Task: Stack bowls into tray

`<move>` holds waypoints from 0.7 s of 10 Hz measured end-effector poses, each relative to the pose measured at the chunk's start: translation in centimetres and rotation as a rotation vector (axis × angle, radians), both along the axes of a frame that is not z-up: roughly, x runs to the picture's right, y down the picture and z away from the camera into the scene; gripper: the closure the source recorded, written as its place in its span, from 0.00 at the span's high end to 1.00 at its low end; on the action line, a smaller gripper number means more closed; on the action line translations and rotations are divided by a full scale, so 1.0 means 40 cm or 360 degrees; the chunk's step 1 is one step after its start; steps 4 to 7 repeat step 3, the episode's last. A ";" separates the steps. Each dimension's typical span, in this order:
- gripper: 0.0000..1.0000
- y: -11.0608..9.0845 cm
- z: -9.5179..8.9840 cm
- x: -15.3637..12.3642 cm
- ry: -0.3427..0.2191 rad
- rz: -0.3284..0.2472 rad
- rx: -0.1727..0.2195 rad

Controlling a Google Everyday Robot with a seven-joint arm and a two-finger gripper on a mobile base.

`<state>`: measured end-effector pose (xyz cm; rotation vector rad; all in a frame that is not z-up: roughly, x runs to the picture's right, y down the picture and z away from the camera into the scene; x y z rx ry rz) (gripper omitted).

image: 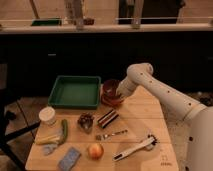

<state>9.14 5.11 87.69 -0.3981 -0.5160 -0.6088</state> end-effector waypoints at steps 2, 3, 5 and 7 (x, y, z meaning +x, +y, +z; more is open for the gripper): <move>0.00 0.005 0.007 0.007 0.0003 0.0008 -0.0012; 0.00 0.007 0.009 0.010 0.0004 0.0012 -0.0014; 0.00 0.007 0.009 0.010 0.0004 0.0012 -0.0014; 0.00 0.007 0.009 0.010 0.0004 0.0012 -0.0014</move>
